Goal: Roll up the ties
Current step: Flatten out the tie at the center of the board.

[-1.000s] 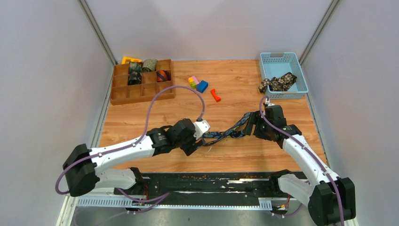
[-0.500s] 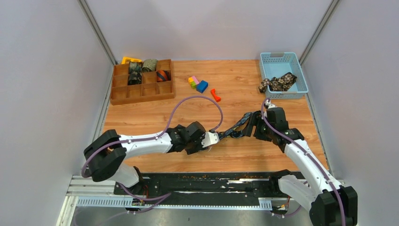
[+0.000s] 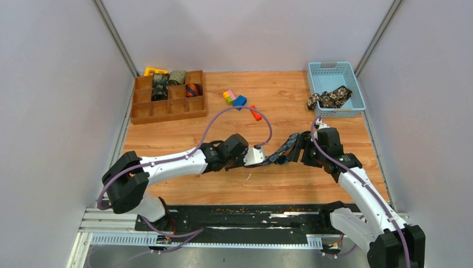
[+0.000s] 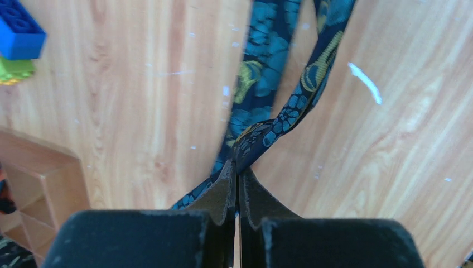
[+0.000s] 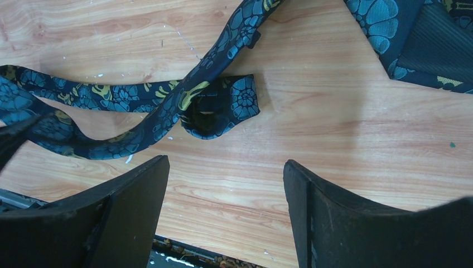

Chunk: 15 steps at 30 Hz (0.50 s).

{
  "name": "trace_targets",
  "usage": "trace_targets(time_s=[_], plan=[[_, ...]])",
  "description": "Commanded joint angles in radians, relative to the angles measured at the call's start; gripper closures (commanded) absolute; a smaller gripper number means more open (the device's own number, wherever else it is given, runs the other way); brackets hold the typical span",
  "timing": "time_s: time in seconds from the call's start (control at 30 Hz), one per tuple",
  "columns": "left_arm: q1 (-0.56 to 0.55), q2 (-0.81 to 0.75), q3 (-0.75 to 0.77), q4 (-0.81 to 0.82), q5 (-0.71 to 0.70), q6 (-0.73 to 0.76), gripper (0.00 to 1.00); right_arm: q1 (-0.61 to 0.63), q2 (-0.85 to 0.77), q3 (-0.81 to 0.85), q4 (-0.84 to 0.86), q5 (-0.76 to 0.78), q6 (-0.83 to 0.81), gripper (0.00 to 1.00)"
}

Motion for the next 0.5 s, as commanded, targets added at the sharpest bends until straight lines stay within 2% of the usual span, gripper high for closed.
trace_targets(time_s=[0.0,0.17,0.3,0.47], plan=[[0.094,0.023,0.114,-0.082,0.087,0.063,1.0,0.005,-0.008,0.019,0.017,-0.013,-0.002,0.24],[0.244,0.125,0.219,-0.129,0.181,0.052,1.0,0.006,0.008,0.018,0.023,-0.013,0.0,0.24],[0.322,0.239,0.316,-0.165,0.228,0.067,1.0,0.006,0.017,0.018,0.027,-0.014,0.001,0.24],[0.4,0.434,0.464,-0.284,0.335,0.036,0.88,0.006,0.019,0.019,0.022,-0.017,-0.001,0.24]])
